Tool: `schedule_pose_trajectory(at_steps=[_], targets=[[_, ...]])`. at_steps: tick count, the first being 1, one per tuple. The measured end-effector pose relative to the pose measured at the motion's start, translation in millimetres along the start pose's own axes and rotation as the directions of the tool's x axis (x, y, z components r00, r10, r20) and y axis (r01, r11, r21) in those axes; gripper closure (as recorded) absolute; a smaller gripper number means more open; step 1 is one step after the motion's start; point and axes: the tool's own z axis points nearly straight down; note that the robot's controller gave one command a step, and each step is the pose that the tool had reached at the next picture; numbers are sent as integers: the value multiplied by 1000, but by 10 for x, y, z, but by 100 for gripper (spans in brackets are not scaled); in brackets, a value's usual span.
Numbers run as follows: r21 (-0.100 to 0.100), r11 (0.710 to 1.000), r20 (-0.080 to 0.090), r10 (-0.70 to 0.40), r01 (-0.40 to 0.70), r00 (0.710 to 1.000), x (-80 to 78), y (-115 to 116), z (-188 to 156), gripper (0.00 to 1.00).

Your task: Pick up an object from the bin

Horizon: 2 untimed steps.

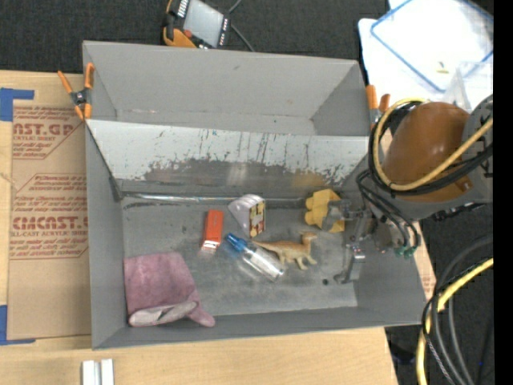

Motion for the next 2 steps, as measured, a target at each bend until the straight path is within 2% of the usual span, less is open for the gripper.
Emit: schedule_pose_trajectory(at_steps=[1,2], targets=[[0,1000,0,0,0,1000,0,0,0,0],[1,994,4,-113,113,994,-463,115,529,0]])
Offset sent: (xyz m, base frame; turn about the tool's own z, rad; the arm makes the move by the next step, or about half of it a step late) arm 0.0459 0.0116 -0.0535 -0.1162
